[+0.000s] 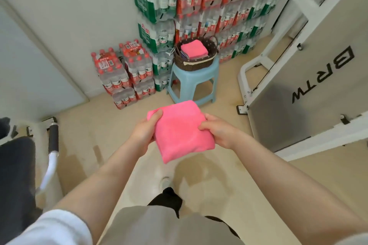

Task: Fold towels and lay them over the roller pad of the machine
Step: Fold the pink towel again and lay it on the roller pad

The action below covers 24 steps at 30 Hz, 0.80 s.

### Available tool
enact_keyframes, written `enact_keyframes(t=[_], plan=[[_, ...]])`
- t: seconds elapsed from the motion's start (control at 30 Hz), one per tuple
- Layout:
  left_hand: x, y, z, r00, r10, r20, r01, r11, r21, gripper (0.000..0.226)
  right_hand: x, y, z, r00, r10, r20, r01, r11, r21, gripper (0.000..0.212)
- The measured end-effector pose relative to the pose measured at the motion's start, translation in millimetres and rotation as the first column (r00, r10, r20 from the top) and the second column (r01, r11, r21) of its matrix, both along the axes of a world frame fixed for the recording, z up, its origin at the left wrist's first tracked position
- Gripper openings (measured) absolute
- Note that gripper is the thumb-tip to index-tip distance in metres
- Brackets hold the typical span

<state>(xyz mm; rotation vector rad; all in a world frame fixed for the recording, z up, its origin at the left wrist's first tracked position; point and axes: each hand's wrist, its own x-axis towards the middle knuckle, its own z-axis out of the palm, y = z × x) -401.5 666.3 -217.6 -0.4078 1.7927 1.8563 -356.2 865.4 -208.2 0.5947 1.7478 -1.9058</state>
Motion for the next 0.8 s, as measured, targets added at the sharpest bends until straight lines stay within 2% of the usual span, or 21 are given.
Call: enact_keyframes(t=[0.13, 0.2, 0.27, 0.37, 0.43, 0.53, 0.6, 0.67, 0.73, 0.8], plan=[[-89, 33, 14, 0.997, 0.072, 0.005, -0.072, 0.996, 0.055, 0.031, -100, 32, 1, 0.999, -0.019, -0.031, 0.018, 1.0, -0.017, 0.04], [-126, 55, 18, 0.988, 0.105, 0.113, -0.125, 0.974, 0.189, 0.038, -143, 49, 3, 0.997, -0.042, -0.067, 0.039, 0.998, -0.051, 0.04], [-162, 76, 20, 0.964, 0.101, 0.247, -0.193, 0.902, 0.387, 0.053, -186, 70, 1, 0.993, -0.069, -0.092, 0.063, 0.996, -0.071, 0.043], [-219, 108, 14, 0.967, 0.052, 0.248, -0.183, 0.822, 0.54, 0.057, -256, 106, -10, 0.99, -0.111, -0.089, 0.104, 0.991, -0.079, 0.043], [-257, 130, 3, 0.977, 0.042, 0.207, -0.15, 0.829, 0.539, 0.055, -304, 132, -19, 0.992, -0.111, -0.065, 0.108, 0.993, -0.055, 0.039], [-318, 168, -27, 0.979, 0.024, 0.202, -0.131, 0.833, 0.537, 0.079, -379, 173, -39, 0.995, -0.098, -0.026, 0.098, 0.995, -0.016, 0.038], [-359, 199, -49, 0.976, 0.061, 0.209, -0.161, 0.85, 0.501, 0.063, -426, 203, -59, 0.997, -0.072, -0.004, 0.072, 0.997, 0.042, 0.039], [-397, 228, -69, 0.966, 0.137, 0.221, -0.219, 0.888, 0.405, 0.045, -469, 231, -75, 0.998, -0.027, 0.054, 0.023, 0.998, 0.064, 0.05], [-434, 253, -84, 0.964, 0.177, 0.2, -0.234, 0.922, 0.31, 0.039, -507, 257, -94, 0.993, 0.081, 0.091, -0.088, 0.994, 0.071, 0.057], [-469, 273, -104, 0.963, 0.2, 0.181, -0.235, 0.951, 0.202, 0.038, -542, 277, -113, 0.97, 0.216, 0.108, -0.229, 0.965, 0.129, 0.08]])
